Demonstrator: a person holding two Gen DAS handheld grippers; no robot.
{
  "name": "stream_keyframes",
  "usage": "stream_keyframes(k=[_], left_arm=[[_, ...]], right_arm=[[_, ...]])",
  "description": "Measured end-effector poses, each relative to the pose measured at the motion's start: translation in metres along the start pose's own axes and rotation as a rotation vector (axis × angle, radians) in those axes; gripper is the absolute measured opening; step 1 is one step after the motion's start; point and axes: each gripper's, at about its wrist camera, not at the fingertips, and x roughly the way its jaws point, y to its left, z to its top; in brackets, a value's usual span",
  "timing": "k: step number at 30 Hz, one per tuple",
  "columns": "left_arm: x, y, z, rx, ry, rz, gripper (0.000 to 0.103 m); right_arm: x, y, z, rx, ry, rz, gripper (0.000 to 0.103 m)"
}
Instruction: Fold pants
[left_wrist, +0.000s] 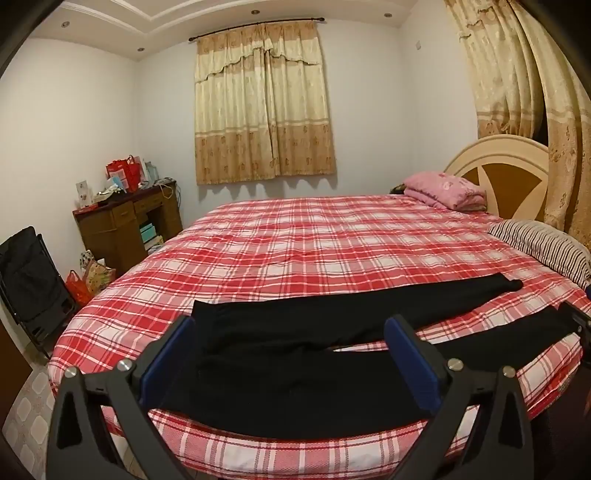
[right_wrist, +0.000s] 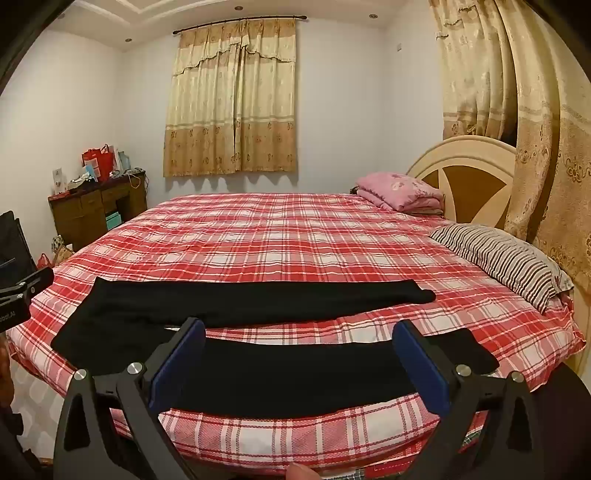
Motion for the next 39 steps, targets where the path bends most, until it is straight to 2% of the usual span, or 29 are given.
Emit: stream_keyframes(k=[39], left_arm=[[-0.0011, 0.0043, 0.0015, 0.001, -0.005, 0.006, 0.103]], right_arm=[[0.0044, 0.0045, -0.0054, -0.006, 0.011, 0.003, 0.102]])
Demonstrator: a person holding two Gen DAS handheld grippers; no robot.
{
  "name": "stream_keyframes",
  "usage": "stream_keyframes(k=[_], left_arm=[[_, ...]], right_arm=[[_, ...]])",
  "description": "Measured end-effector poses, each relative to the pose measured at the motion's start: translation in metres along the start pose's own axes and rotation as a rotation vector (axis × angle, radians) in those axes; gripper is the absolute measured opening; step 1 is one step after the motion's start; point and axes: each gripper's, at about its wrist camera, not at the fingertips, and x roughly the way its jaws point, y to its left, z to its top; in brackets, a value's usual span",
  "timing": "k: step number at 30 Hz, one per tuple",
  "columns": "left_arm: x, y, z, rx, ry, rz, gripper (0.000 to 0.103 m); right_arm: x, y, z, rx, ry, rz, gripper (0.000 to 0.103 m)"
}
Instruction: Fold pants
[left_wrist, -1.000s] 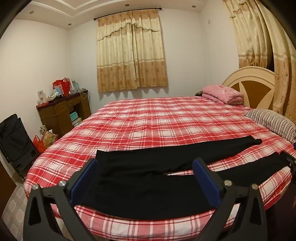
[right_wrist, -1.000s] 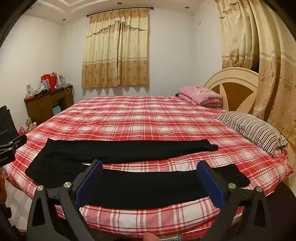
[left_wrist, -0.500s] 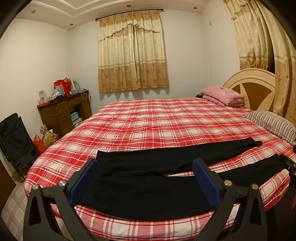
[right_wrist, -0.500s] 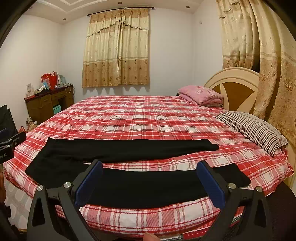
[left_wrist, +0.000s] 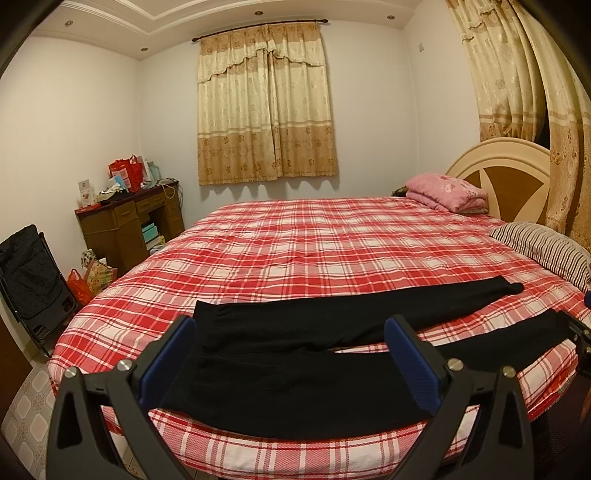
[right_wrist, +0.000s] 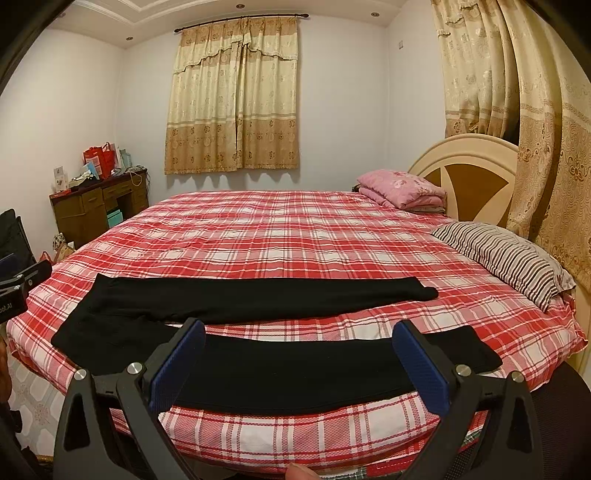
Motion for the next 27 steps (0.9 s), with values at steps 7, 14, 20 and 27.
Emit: stream_keyframes(k=[7, 14, 20, 27], left_arm=[[-0.0007, 0.0002, 0.0005, -0.006, -0.004, 0.001, 0.103], [-0.0011, 0.001, 0.0005, -0.009, -0.005, 0.001, 0.103], [-0.0013, 0.0013, 0.0004, -0.012, -0.006, 0.002, 0.103], [-0.001, 0.0029, 0.0003, -0.014, -0.007, 0.002, 0.103]], right_arm=[[0.0007, 0.0009, -0.0009, -0.001, 0.001, 0.001, 0.102], [0.0018, 0.0003, -0.0013, -0.002, 0.004, 0.005, 0.102], [0.0037, 0.0, -0.0023, -0.004, 0.008, 0.008, 0.102], [0.0036, 0.0004, -0.0032, -0.004, 0.008, 0.009, 0.102]])
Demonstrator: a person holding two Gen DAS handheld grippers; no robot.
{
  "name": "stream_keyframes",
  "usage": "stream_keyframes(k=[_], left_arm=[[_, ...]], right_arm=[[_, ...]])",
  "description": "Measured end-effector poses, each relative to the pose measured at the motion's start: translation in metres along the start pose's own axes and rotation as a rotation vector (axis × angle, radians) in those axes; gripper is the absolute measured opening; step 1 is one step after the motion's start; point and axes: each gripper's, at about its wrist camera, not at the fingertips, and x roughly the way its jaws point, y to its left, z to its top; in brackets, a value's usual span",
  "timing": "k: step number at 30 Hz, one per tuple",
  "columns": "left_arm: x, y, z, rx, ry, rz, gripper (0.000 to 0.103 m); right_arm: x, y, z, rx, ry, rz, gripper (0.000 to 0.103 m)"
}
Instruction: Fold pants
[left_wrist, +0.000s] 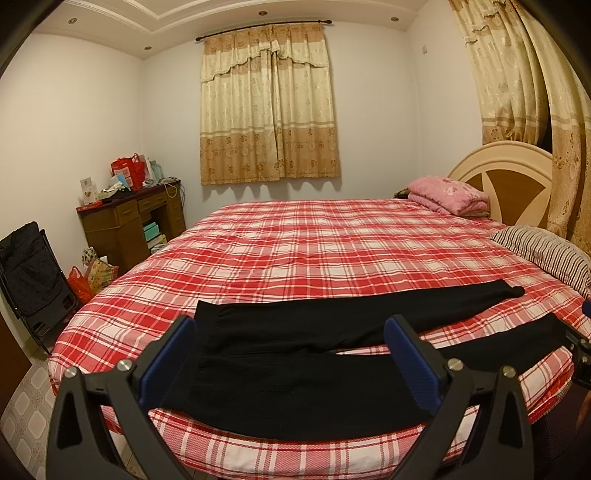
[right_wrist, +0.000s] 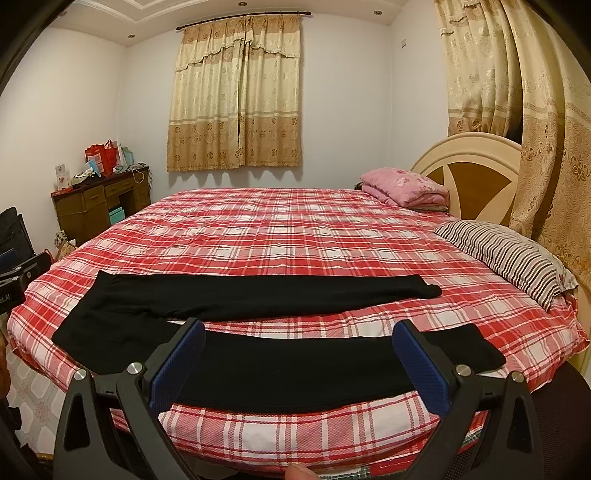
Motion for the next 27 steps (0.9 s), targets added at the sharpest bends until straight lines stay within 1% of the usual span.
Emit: stream_keyframes(k=[27], left_arm=[[0.0005, 0.0009, -0.0006, 0.001, 0.001, 0.001, 0.103]], right_arm=[[0.0006, 0.0011, -0.0028, 0.005, 0.001, 0.001, 0.102]])
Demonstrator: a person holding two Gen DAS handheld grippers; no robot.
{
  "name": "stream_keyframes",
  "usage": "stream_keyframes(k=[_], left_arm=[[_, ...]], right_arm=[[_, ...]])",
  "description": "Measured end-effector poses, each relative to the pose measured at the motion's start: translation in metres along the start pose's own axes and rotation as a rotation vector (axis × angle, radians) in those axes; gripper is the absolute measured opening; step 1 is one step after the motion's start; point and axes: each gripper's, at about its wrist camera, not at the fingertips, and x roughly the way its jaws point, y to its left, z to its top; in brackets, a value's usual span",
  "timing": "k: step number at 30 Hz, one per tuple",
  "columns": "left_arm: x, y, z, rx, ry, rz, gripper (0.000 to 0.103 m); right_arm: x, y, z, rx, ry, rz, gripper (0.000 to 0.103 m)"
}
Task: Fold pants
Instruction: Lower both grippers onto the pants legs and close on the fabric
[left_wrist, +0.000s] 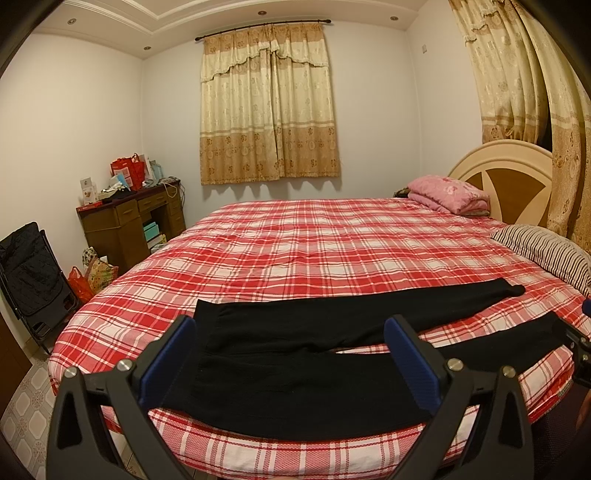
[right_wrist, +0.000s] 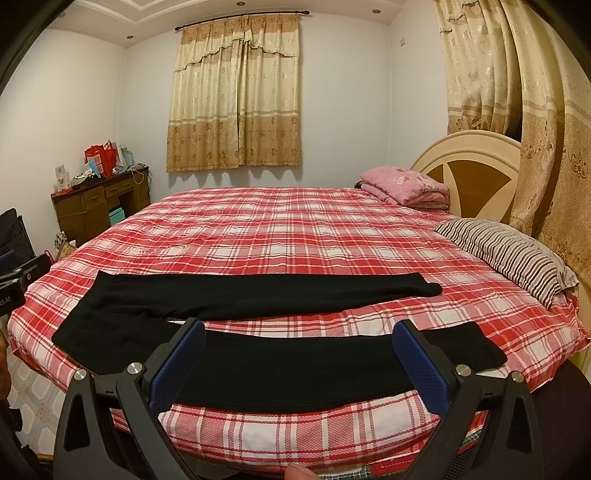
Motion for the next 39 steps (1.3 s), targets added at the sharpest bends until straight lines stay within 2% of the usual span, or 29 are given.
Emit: stream_keyframes(k=[3, 5, 10, 14, 17, 22, 25, 29, 34, 36, 39], left_arm=[[0.003, 0.0, -0.001, 0.009, 0.004, -0.004, 0.103], [0.015, 0.003, -0.003, 0.023, 0.033, 0.01, 0.103], [0.053, 0.034, -0.003, 0.021, 0.083, 0.088, 0.103], [0.1, 0.067, 0.0, 0.037, 0.137, 0.135, 0.103], [0.145, 0.098, 0.002, 0.025, 0.213, 0.106, 0.103], [0.214, 0.14, -0.009, 0.048, 0.325, 0.148, 0.103], [0.245, 0.159, -0.013, 0.007, 0.379, 0.125, 0.103], [0.272, 0.166, -0.017, -0.026, 0.424, 0.084, 0.088], [0.309, 0.168, -0.021, -0.038, 0.473, 0.035, 0.079], [0.32, 0.172, -0.022, -0.039, 0.486, 0.025, 0.065], [0.334, 0.175, -0.023, -0.061, 0.524, -0.016, 0.054]], right_arm=[[0.004, -0.002, -0.001, 0.0, 0.005, -0.005, 0.102], [0.008, -0.007, -0.004, 0.016, 0.007, 0.007, 0.102], [0.027, -0.018, -0.012, 0.044, 0.036, 0.014, 0.102], [0.051, -0.024, -0.019, 0.045, 0.106, 0.022, 0.102], [0.064, -0.031, -0.023, 0.04, 0.13, 0.009, 0.102], [0.09, -0.045, -0.028, 0.044, 0.167, -0.022, 0.102], [0.111, -0.051, -0.035, 0.038, 0.21, -0.039, 0.102], [0.137, -0.051, -0.042, -0.009, 0.272, -0.065, 0.102], [0.158, -0.058, -0.044, -0.027, 0.308, -0.089, 0.102], [0.163, -0.058, -0.043, -0.028, 0.316, -0.096, 0.102], [0.168, -0.06, -0.04, -0.023, 0.326, -0.089, 0.102]])
